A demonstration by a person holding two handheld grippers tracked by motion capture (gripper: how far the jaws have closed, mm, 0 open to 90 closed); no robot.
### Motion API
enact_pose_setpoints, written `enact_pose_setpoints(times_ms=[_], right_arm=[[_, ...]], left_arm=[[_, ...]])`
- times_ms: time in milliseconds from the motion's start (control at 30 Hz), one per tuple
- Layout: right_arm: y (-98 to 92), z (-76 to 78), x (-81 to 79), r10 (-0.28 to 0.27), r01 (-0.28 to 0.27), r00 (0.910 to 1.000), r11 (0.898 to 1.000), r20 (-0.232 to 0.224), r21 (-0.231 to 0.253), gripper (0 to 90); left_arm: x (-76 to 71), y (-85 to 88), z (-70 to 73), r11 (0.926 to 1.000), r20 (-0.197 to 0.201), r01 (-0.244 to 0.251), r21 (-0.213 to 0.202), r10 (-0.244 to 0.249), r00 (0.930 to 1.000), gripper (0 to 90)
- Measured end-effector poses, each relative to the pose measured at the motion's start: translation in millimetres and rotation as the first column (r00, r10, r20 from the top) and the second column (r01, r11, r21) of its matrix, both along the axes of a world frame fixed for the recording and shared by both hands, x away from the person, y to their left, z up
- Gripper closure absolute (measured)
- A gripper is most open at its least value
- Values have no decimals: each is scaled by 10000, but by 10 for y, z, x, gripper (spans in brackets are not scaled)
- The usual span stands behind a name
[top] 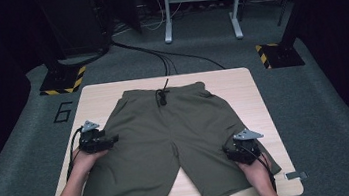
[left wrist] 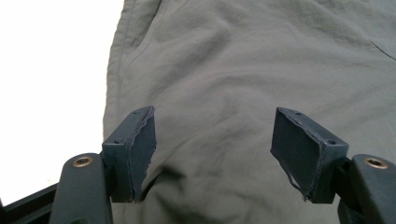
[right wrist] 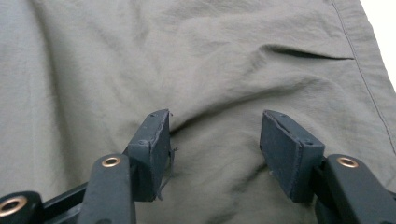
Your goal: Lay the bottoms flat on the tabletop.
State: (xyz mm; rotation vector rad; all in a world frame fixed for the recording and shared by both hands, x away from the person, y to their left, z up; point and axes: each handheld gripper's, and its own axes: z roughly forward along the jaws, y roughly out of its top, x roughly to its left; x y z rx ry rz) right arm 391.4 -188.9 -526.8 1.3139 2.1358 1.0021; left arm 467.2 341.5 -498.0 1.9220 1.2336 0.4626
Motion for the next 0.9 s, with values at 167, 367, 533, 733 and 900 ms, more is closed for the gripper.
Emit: enact_pose_setpoints(times_ms=[167,367,533,733,900], right_arm=[[-48,7,-29,324,-324,9994,9994,-104,75,404],[-236,192,133,164,-198,9986,9975,495,684,403],[-395,232,308,316,-349,9985,9966,456,747,402],[-592,272,508,382,-415,9977,9974,564,585,455],[-753,234,610,13,-36,9991,9985,424,548,509]], left_arm=[[11,79,-13,9999,34,-140,0,140,9999,291],[62,192,-18,9998,-50,42,198,-41,10000,288],[94,300,-38,9999,56,-50,164,49,10000,292],[145,427,-77,9985,9,47,541,-48,10000,329],[152,534,-102,9986,-66,-216,487,219,9997,392]])
